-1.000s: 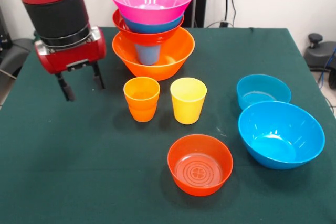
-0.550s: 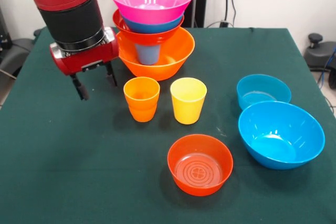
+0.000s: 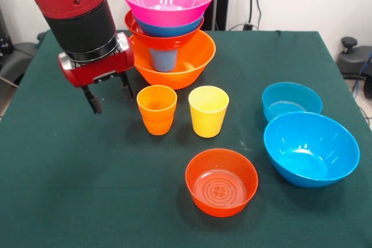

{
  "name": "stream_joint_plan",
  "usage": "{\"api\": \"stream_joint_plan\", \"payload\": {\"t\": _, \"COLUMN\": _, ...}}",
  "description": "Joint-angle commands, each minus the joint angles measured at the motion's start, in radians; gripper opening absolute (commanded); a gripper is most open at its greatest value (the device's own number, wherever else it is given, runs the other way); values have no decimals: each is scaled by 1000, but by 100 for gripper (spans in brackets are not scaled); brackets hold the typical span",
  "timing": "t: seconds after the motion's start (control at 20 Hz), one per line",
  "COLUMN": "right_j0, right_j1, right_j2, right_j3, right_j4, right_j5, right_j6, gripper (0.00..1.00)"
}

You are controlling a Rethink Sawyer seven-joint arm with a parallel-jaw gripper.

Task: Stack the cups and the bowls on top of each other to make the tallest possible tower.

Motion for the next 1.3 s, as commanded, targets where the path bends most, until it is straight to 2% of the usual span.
{"api": "stream_joint_plan", "payload": {"t": 0.05, "right_j0": 56, "right_j1": -18, "right_j2": -22, "right_j3": -3, "right_j4": 42, "right_j5": 95, "right_j6": 135, "gripper": 100}}
{"api": "stream_joint_plan", "payload": {"t": 0.3, "right_j0": 69, "right_j1": -37, "right_j2": -32, "right_j3": -13, "right_j4": 72, "right_j5": 129, "right_j6": 136, "gripper": 100}}
{"api": "stream_joint_plan", "payload": {"t": 0.75, "right_j0": 99, "right_j1": -21, "right_j2": -39, "right_j3": -66, "right_j4": 95, "right_j5": 168, "right_j6": 130, "gripper": 100}}
{"api": "stream_joint_plan", "payload": {"t": 1.3, "right_j0": 95, "right_j1": -3, "right_j2": -62, "right_j3": -7, "right_j4": 65, "right_j5": 56, "right_j6": 132, "gripper": 100}}
